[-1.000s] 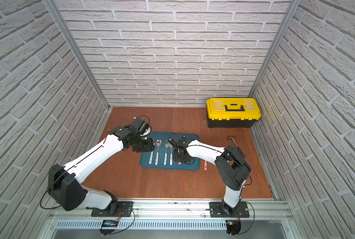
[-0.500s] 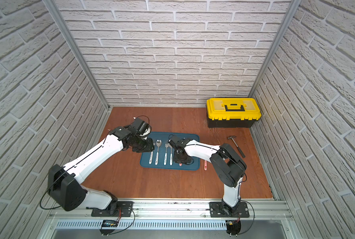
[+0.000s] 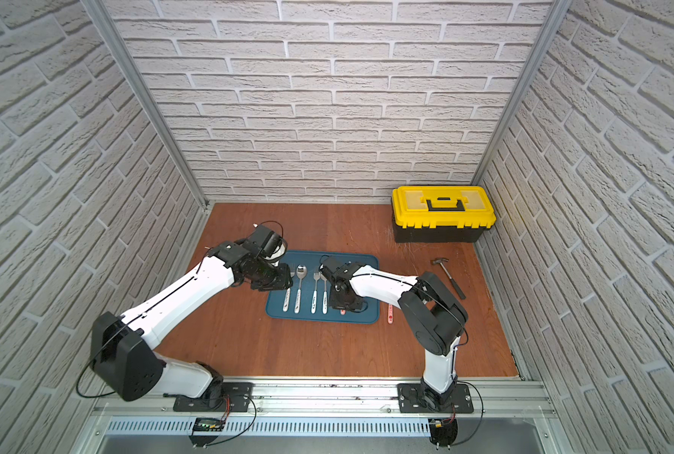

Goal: Set the spoon and fork side by side
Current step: Place the fork on the tray.

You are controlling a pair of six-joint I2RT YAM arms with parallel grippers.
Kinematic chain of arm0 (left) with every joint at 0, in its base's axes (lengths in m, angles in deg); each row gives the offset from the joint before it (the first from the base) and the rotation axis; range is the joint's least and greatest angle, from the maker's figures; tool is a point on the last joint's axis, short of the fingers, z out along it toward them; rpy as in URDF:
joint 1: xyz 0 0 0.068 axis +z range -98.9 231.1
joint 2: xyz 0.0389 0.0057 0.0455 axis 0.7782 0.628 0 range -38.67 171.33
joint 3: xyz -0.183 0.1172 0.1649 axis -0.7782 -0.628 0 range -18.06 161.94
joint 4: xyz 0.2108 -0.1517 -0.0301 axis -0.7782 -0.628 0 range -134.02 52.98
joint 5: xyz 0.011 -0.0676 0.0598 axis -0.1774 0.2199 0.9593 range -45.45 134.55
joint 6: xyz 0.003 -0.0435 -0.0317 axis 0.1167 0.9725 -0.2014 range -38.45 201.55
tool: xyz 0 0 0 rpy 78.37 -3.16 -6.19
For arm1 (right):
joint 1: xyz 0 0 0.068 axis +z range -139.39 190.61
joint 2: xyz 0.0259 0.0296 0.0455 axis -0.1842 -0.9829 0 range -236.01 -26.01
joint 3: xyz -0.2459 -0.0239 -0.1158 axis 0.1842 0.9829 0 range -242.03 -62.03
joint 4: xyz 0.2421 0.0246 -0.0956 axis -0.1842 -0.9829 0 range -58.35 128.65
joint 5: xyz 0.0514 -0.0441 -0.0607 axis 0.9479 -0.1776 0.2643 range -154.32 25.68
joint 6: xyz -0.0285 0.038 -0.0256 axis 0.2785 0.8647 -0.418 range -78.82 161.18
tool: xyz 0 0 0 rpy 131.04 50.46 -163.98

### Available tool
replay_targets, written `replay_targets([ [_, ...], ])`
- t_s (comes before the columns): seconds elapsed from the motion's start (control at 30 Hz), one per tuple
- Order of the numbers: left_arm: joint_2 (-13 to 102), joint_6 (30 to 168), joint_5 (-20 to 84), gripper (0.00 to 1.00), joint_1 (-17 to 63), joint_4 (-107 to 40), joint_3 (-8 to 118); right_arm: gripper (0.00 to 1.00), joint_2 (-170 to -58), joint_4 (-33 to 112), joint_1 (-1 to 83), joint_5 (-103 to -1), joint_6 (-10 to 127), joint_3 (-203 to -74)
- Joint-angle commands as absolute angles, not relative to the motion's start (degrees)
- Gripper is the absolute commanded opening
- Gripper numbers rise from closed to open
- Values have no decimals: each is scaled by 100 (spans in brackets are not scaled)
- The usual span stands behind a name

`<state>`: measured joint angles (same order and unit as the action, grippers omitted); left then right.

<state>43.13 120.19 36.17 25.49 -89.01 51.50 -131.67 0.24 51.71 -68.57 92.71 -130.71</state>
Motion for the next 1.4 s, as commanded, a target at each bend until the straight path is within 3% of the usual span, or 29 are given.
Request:
replay_targets([
  [0.0,4159,11996,3592,48,2594,-8817,5047,24,-13275,6,5182,-6953,9181,-13228],
  [0.6,4131,12004,3567,48,2590,-8817,5014,33,-13104,100,5185,-6927,9161,-13100],
  [0.93,4048,12018,3594,49,2593,-8840,4948,40,-11974,-418,5146,-7706,8971,-13113],
  [1.03,4015,12023,3568,48,2592,-8802,4920,40,-11735,-895,4872,-8069,8833,-12912],
  [1.37,4080,11912,3571,49,2589,-8862,4966,46,-10614,-785,3504,-7844,8188,-11379],
])
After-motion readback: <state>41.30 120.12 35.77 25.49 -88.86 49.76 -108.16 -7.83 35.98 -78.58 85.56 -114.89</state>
